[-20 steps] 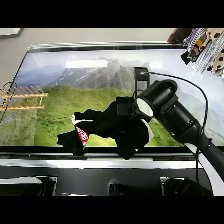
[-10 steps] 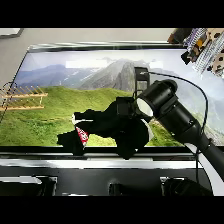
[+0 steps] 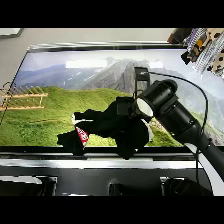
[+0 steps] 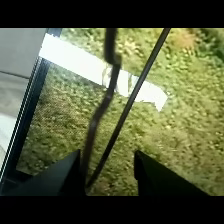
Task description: Fold the clothes and pants, and hang the long-sleeved shirts on hangers.
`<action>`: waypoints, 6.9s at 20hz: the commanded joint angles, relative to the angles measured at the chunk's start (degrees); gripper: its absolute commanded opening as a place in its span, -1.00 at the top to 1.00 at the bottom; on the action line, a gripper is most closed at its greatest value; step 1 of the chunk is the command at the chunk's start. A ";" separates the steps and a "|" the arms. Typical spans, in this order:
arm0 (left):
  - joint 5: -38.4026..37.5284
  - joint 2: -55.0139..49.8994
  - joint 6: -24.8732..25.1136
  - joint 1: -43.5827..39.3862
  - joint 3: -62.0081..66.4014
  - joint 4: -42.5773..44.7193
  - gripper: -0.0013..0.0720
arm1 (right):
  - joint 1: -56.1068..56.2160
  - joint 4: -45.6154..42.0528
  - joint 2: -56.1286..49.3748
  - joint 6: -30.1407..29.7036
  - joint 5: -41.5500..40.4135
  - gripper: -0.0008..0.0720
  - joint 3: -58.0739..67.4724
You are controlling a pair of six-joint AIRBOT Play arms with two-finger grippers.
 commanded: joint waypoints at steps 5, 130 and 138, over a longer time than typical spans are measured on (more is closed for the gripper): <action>-0.11 -1.27 0.00 -1.18 0.02 0.04 0.16 | 0.04 -0.07 -0.02 0.02 1.18 0.85 0.00; -22.99 57.35 34.36 -49.51 -39.67 -49.75 0.90 | -0.07 -4.94 4.72 4.09 4.31 0.85 12.04; -15.87 52.85 37.81 -58.18 -39.65 -51.43 0.90 | -0.02 -5.81 -0.50 -2.58 8.76 0.85 13.00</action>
